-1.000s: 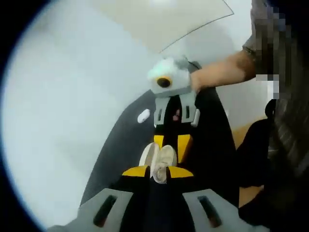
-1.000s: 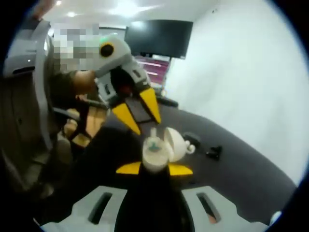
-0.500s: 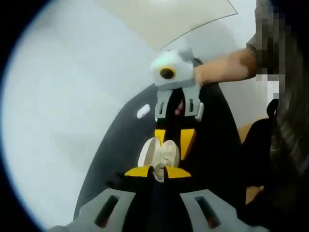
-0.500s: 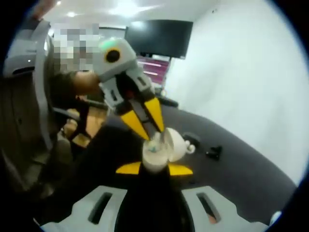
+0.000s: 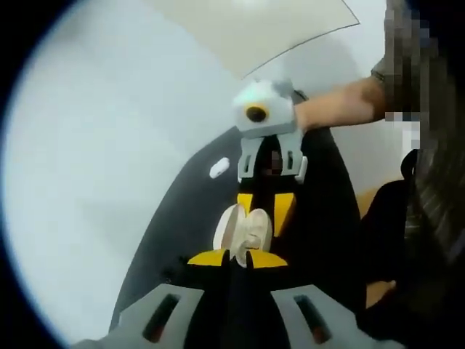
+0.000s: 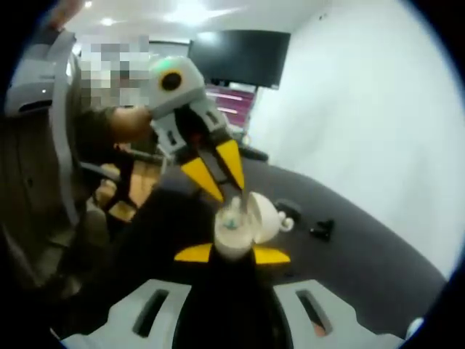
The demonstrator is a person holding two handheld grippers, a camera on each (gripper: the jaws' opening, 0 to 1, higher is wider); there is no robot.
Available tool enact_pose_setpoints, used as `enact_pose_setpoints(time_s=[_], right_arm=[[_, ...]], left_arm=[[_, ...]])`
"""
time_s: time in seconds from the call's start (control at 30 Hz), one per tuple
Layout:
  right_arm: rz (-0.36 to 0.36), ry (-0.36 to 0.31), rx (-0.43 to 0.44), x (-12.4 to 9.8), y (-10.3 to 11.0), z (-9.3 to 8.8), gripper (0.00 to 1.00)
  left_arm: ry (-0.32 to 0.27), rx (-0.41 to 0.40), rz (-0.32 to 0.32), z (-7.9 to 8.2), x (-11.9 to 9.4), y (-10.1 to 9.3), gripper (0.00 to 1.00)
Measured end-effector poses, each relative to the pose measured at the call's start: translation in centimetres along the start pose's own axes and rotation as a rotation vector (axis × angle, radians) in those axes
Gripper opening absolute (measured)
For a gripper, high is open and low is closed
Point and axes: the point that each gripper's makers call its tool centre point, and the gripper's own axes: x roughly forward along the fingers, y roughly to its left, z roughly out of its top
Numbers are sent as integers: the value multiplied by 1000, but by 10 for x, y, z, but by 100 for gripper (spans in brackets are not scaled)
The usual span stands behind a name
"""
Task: Pick up three earphones and place each one into its charging case using tactile feedback, ensure that each earphone is properly inserted and securely positioned inside the case.
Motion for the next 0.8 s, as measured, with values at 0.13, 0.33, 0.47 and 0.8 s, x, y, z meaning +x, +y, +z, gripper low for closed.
enact_pose_setpoints(time_s=[0.13,0.33,0.47,0.8], right_arm=[[0,0,0,0,0,0,20],[1,-1,0,0,-1,0,20],[1,-1,1,0,0,0,20],[0,-2,0,0,0,0,20]], left_arm=[[6,-7,-1,-3,6,-3,7],[-14,-39,15,0,3,2,3],[-32,-59,25,2,0,5,2],[18,13,37,-2,6,-6,6]])
